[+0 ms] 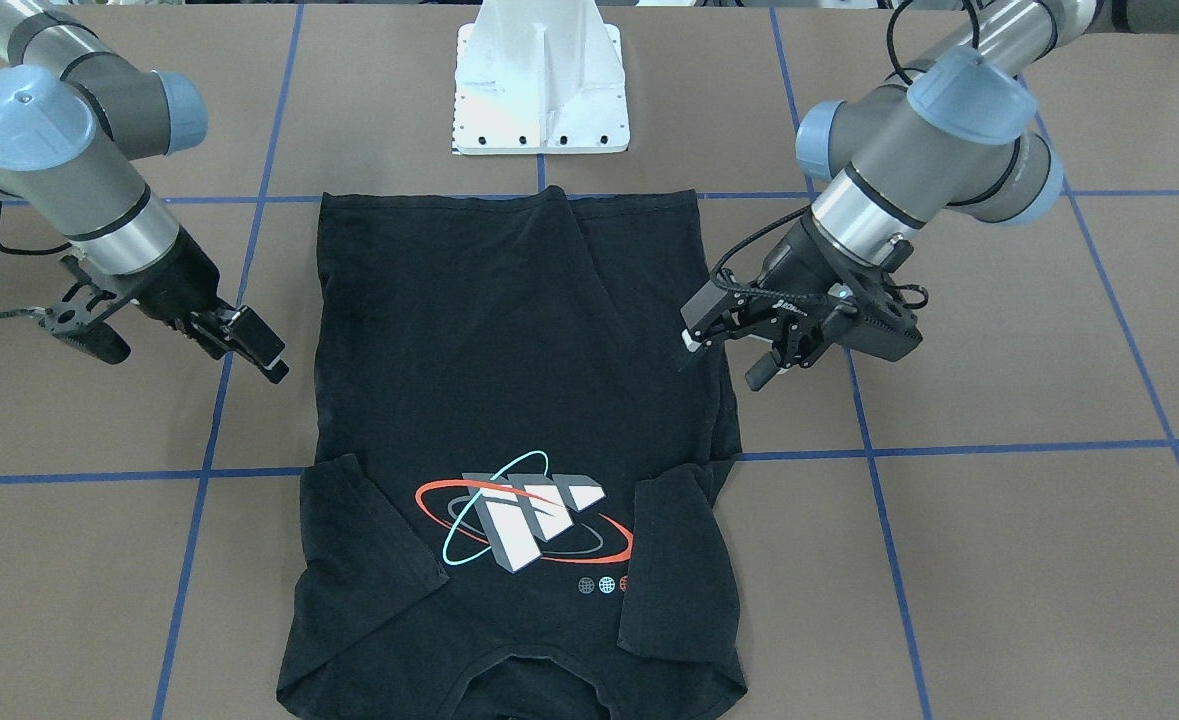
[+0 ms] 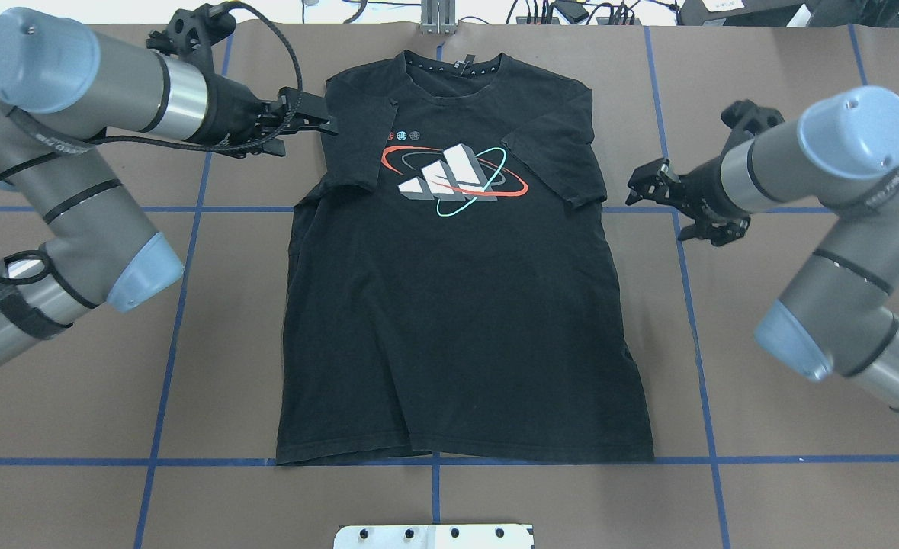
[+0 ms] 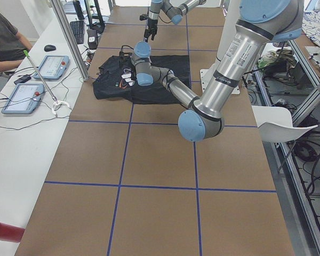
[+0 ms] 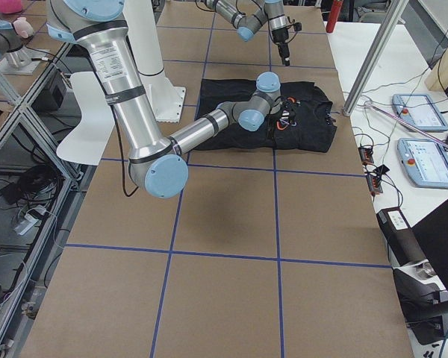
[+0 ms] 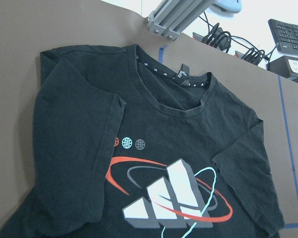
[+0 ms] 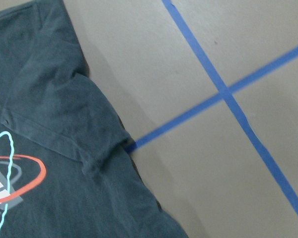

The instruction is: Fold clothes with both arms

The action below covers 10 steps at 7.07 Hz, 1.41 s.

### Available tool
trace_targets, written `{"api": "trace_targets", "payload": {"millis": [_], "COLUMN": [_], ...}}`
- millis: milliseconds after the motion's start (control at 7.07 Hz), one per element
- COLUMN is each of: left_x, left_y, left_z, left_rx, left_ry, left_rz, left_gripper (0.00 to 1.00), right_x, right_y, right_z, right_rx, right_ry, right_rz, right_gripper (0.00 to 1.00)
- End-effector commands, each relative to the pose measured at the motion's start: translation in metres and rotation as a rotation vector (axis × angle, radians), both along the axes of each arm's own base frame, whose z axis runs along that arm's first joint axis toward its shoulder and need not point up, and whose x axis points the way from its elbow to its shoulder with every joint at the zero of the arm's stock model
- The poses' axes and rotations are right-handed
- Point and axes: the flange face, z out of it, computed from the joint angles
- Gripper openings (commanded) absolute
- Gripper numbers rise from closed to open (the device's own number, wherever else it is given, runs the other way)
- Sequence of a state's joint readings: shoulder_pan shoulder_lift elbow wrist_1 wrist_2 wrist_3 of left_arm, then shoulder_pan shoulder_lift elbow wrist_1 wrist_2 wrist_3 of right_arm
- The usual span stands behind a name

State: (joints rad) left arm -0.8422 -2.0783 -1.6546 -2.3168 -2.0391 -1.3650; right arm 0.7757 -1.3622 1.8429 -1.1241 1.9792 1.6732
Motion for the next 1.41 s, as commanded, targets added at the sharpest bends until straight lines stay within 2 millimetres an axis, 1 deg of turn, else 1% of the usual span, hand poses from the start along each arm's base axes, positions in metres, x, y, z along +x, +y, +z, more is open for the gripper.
{"api": "trace_targets", "payload": {"millis": [0,141,283,424,566,849,990,1132,1273], "left_x": [-0.006,-0.004,-0.005,-0.004,-0.003,-0.002,0.001,0.001,0.001], "left_y": [0.008,0.009,0.008,0.009,0.009,0.008,0.007,0.008,0.007], "left_z": [0.004,0.005,0.006,0.004,0.004,0.006,0.009,0.008,0.009], "left_rx": [0.000,-0.001,-0.001,0.001,0.002,-0.001,-0.005,-0.004,-0.005], "left_ry": [0.002,0.000,-0.002,0.000,0.000,-0.004,-0.009,-0.008,-0.009], "left_rz": [-0.001,-0.001,-0.004,-0.005,-0.005,-0.009,-0.009,-0.008,-0.008], "left_gripper": [0.99,0.99,0.99,0.99,0.99,0.99,0.99,0.99,0.99], "right_x": [-0.048,-0.061,-0.081,-0.100,-0.108,-0.098,-0.094,-0.097,-0.100], "right_y": [0.080,0.126,0.176,0.204,0.217,0.220,0.224,0.231,0.236], "right_z": [-0.004,-0.015,-0.028,-0.026,-0.022,-0.002,0.009,0.012,0.011], "right_rx": [-0.118,-0.141,-0.161,-0.180,-0.186,-0.208,-0.214,-0.219,-0.221], "right_ry": [-0.016,0.018,0.128,0.164,0.170,0.203,0.227,0.218,0.197], "right_rz": [0.102,0.088,0.062,0.077,0.096,0.114,0.110,0.101,0.087], "right_gripper": [0.99,0.98,0.98,0.94,0.92,0.89,0.87,0.87,0.87]}}
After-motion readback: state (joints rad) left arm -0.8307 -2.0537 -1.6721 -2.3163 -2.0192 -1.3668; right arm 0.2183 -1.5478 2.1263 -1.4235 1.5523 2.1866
